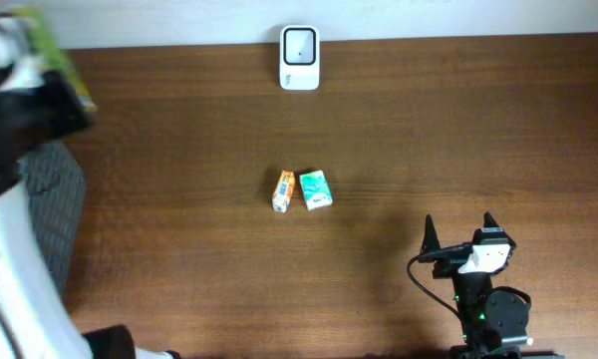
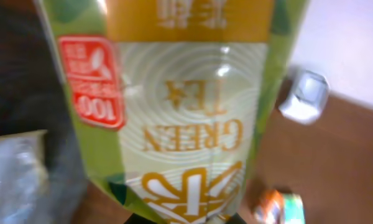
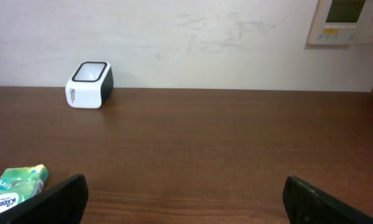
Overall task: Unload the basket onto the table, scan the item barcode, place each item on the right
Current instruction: 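Place the green tea carton from the basket left of the orange pack, then take the snack bag from the basket, lay it left of the carton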
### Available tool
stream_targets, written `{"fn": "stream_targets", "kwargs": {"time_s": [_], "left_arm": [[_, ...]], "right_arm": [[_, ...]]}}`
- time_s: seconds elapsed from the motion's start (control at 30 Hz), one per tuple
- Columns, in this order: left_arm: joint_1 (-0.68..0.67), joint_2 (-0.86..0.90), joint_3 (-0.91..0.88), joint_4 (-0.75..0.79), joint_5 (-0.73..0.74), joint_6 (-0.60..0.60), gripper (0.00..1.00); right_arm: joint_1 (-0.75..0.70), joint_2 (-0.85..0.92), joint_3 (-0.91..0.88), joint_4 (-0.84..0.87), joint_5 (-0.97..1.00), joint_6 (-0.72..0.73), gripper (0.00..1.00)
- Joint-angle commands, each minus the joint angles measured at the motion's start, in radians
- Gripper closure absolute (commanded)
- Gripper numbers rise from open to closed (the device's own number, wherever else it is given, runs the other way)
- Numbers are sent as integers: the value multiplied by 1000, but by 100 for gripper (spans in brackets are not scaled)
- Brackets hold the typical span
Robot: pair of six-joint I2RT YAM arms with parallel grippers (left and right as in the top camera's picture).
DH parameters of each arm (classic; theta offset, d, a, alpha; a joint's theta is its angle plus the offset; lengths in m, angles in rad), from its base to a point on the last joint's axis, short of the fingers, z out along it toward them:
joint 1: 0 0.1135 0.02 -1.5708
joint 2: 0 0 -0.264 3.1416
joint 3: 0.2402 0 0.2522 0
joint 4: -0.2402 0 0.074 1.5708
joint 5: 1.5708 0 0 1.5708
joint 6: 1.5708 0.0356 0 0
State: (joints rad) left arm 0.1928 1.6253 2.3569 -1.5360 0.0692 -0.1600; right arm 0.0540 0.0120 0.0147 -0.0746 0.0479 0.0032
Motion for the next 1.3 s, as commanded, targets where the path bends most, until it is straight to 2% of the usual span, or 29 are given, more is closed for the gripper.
{"fn": "stream_targets", "kwargs": {"time_s": [0.0, 0.13, 0.23, 0.3, 0.37, 0.4, 0.43, 0.47, 0.6, 0.67, 0.77, 0.8, 0.87, 0.97, 1.03, 1.13, 1.2, 1.23, 1.27], "left_arm": [[-225, 76, -244, 69, -9, 1, 100], [-387, 126, -613, 267, -5, -49, 100], [-497, 177, -898, 498, -5, -86, 100], [-541, 227, -1001, 586, 0, -162, 100], [-569, 244, -1017, 597, -1, -184, 100], [-589, 252, -1017, 603, -2, -184, 81], [-599, 254, -1017, 609, -2, -184, 55], [-615, 256, -1017, 620, -1, -185, 44], [-613, 254, -983, 624, -16, -183, 43], [-560, 235, -816, 515, -97, -183, 43], [-382, 172, -279, 225, -293, -178, 36], [-319, 154, -155, 167, -386, -175, 35], [-166, 113, -10, 108, -484, -177, 35], [159, 83, -5, 52, -484, -262, 38], [319, 101, -66, 35, -478, -300, 41], [501, 115, -256, 62, -425, -299, 41], [607, 115, -473, 119, -406, -288, 40], [639, 115, -562, 179, -401, -257, 38], [669, 116, -657, 265, -366, -174, 37]], "right_arm": [[-2, -6, -7, -4, 9, 8, 1], [-2, -6, -7, -4, 9, 8, 1], [-2, -6, -7, -4, 9, 8, 1], [-2, -6, -7, -4, 9, 8, 1], [-2, -6, -7, -4, 9, 8, 1], [-2, -6, -7, -4, 9, 8, 1], [-2, -6, -7, -4, 9, 8, 1], [-2, -6, -7, -4, 9, 8, 1], [-2, -6, -7, -4, 9, 8, 1], [-2, -6, -7, -4, 9, 8, 1], [-2, -6, -7, -4, 9, 8, 1], [-2, -6, -7, -4, 9, 8, 1], [-2, -6, -7, -4, 9, 8, 1], [-2, -6, -7, -4, 9, 8, 1], [-2, -6, -7, -4, 9, 8, 1], [-2, -6, -7, -4, 9, 8, 1], [-2, -6, -7, -4, 9, 8, 1], [-2, -6, -7, -4, 9, 8, 1], [-2, -6, -7, -4, 9, 8, 1]]}}
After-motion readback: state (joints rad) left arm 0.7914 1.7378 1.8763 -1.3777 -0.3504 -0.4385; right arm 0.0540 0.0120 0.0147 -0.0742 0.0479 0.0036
